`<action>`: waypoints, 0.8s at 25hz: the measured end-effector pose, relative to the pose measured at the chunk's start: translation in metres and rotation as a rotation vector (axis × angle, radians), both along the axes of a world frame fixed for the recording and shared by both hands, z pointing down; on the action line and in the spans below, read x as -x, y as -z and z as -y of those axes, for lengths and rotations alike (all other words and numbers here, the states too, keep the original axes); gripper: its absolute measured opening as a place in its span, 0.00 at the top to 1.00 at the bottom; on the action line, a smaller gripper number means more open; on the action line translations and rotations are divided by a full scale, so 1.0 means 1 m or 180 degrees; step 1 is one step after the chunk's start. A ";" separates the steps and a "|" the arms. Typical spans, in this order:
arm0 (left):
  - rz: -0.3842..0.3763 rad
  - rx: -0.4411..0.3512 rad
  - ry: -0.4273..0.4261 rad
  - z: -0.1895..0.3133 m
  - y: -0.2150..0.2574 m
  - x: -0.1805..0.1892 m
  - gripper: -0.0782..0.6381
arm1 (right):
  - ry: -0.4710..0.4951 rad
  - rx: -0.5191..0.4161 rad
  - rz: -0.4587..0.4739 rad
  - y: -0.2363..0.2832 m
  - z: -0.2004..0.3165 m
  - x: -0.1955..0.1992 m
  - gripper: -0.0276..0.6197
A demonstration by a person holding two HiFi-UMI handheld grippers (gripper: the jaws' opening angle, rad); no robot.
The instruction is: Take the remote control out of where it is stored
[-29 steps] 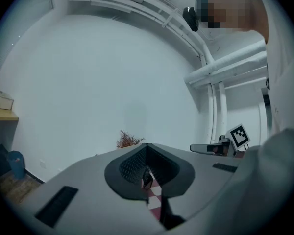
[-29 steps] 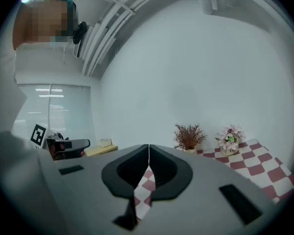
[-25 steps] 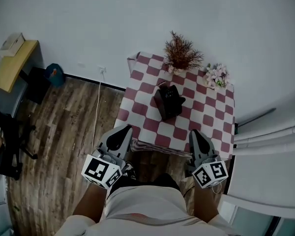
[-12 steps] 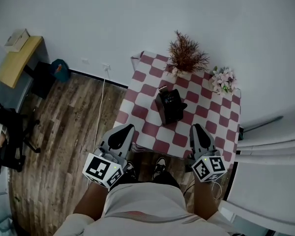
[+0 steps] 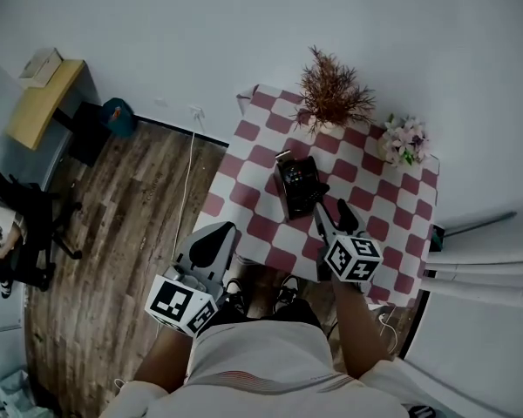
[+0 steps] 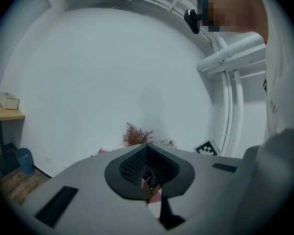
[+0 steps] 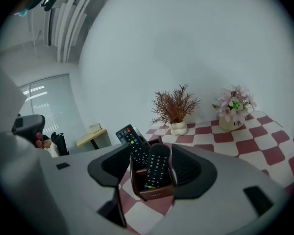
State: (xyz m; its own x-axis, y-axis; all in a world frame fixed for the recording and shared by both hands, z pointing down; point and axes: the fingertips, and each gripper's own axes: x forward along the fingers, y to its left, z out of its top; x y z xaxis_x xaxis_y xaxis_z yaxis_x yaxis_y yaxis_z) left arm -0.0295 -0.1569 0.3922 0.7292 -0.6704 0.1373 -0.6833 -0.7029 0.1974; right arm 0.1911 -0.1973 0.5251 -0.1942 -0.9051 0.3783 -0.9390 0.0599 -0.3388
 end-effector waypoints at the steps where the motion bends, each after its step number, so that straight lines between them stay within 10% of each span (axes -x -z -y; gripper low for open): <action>1: 0.0003 0.0013 0.0011 0.001 -0.001 0.001 0.88 | -0.0030 0.0062 0.0001 -0.009 0.007 0.000 0.57; 11: 0.0056 0.0189 0.0110 0.002 -0.019 0.020 0.88 | -0.0193 0.0329 0.0001 -0.061 0.042 0.003 0.57; 20: 0.0041 0.0201 0.0066 0.003 -0.020 0.022 0.88 | -0.0175 -0.0015 -0.0039 -0.030 0.038 0.007 0.65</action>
State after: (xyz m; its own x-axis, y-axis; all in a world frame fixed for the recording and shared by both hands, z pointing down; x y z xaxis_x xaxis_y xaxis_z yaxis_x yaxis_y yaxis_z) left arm -0.0511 -0.1603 0.4118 0.7131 -0.6751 0.1890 -0.7005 -0.6749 0.2319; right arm 0.1838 -0.2357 0.5549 -0.1395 -0.9161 0.3760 -0.9450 0.0097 -0.3270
